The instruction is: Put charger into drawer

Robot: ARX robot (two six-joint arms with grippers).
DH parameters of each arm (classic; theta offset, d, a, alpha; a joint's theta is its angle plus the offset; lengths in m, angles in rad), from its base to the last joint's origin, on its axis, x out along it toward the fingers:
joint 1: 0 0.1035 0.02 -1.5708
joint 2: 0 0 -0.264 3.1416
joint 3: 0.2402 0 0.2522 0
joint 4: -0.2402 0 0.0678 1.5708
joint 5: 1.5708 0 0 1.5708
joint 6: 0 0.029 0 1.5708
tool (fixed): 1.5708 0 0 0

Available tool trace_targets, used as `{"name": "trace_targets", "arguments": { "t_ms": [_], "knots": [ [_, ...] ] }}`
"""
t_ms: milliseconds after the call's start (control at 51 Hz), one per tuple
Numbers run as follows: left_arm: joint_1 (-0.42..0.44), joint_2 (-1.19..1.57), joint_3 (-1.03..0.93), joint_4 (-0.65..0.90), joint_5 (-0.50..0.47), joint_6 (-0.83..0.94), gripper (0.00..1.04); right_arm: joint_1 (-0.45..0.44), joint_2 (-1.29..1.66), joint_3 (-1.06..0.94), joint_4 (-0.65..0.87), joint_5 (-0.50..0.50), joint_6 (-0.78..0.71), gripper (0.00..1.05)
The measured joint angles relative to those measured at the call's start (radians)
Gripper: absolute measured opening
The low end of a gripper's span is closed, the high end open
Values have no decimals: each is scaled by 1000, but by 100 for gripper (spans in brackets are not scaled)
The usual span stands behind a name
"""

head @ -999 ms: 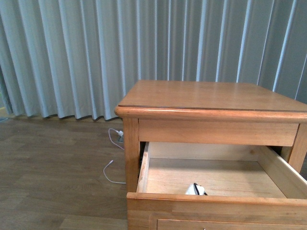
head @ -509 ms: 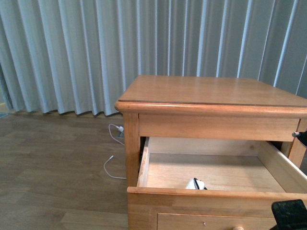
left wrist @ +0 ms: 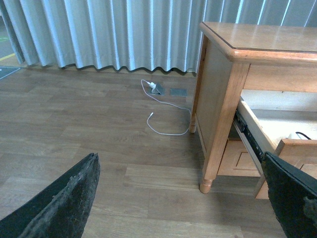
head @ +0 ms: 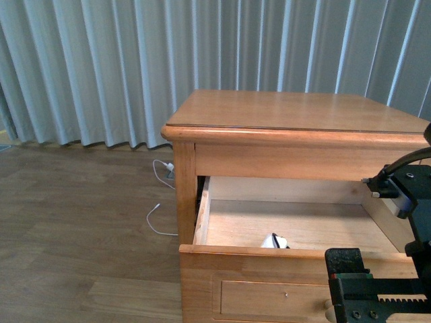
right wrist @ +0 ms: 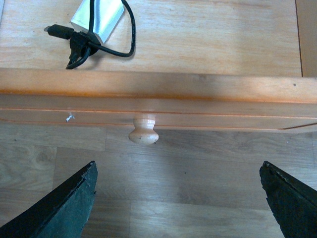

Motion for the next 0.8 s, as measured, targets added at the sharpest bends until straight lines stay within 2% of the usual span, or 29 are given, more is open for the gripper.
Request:
{"name": "trace_targets", "arguments": {
  "t_ms": [333, 627, 803],
  "knots": [
    [0, 0, 0, 0, 0, 0, 99, -3, 119, 57, 66, 45, 28, 97],
    [0, 0, 0, 0, 0, 0, 99, -16, 215, 130, 93, 25, 29, 97],
    [0, 0, 0, 0, 0, 0, 99, -31, 283, 168, 216, 6, 28, 97]
  ]
}}
